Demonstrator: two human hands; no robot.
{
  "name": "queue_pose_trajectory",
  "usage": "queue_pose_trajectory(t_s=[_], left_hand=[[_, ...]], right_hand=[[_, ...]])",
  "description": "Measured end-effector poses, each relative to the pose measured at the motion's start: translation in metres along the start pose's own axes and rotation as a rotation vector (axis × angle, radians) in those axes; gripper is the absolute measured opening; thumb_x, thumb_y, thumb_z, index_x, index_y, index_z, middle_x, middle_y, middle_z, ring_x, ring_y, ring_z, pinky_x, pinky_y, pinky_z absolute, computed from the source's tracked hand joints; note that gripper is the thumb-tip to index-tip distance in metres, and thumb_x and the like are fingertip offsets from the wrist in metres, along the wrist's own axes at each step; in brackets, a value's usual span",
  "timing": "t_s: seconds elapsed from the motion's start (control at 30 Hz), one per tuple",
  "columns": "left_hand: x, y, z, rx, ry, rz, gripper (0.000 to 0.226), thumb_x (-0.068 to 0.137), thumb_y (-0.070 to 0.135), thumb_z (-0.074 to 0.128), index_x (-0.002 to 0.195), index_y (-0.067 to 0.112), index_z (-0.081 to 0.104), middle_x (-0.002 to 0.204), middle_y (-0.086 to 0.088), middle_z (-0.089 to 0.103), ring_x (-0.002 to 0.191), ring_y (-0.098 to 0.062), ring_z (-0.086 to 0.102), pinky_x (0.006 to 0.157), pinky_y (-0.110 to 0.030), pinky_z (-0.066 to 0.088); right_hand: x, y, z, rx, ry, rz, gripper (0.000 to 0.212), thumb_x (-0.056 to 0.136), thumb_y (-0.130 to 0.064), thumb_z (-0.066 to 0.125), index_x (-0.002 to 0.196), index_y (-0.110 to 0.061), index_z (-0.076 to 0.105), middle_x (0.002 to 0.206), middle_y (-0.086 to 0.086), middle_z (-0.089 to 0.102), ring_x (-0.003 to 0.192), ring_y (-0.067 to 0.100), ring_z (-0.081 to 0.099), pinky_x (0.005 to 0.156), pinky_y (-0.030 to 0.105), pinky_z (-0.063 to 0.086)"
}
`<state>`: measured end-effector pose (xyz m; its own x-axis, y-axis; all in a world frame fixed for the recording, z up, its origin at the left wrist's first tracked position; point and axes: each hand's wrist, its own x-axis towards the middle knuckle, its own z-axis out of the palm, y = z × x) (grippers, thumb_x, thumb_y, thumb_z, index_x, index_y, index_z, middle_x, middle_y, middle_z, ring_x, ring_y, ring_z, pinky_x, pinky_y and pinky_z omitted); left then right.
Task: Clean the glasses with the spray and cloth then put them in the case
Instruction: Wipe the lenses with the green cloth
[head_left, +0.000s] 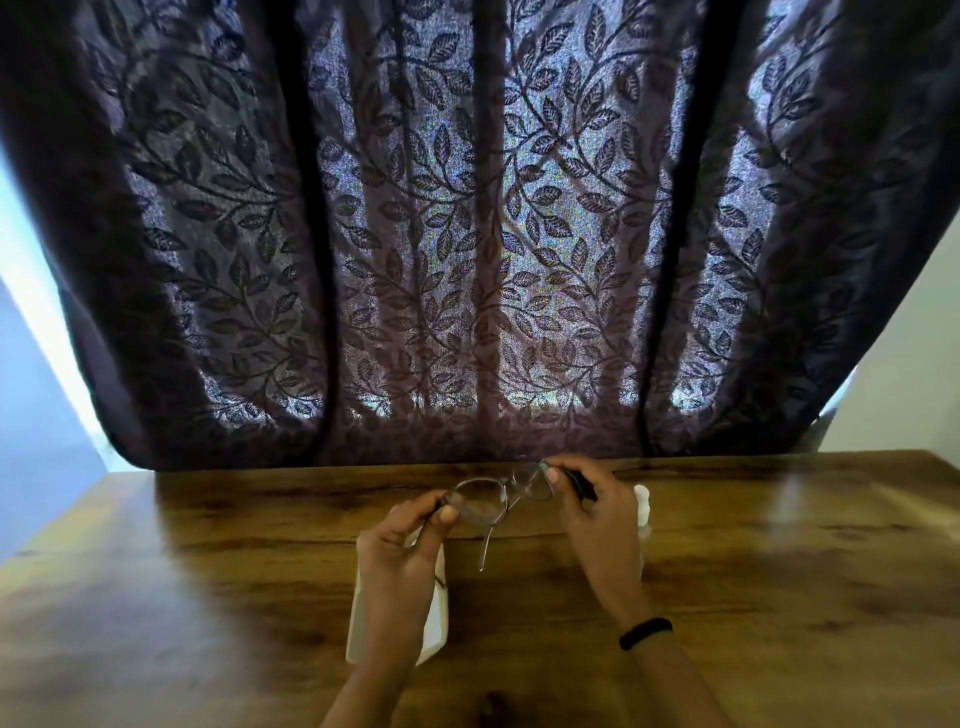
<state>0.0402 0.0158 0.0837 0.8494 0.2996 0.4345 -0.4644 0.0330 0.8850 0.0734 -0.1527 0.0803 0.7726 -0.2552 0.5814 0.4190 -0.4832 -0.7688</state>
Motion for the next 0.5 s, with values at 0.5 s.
queue_pose_trajectory(t_s=[0.5], left_hand=[[0.002, 0.003, -0.008, -0.173, 0.008, -0.125, 0.018, 0.07, 0.013, 0.062, 0.074, 0.025, 0.076, 0.075, 0.002, 0.075, 0.074, -0.009, 0.069, 0.067, -0.015, 0.053]], right_hand=[[0.009, -0.005, -0.003, 0.389, 0.044, 0.242, 0.02, 0.088, -0.01, 0.056, 0.105, -0.019, 0.062, 0.104, -0.004, 0.065, 0.099, 0.005, 0.06, 0.082, 0.02, 0.051]])
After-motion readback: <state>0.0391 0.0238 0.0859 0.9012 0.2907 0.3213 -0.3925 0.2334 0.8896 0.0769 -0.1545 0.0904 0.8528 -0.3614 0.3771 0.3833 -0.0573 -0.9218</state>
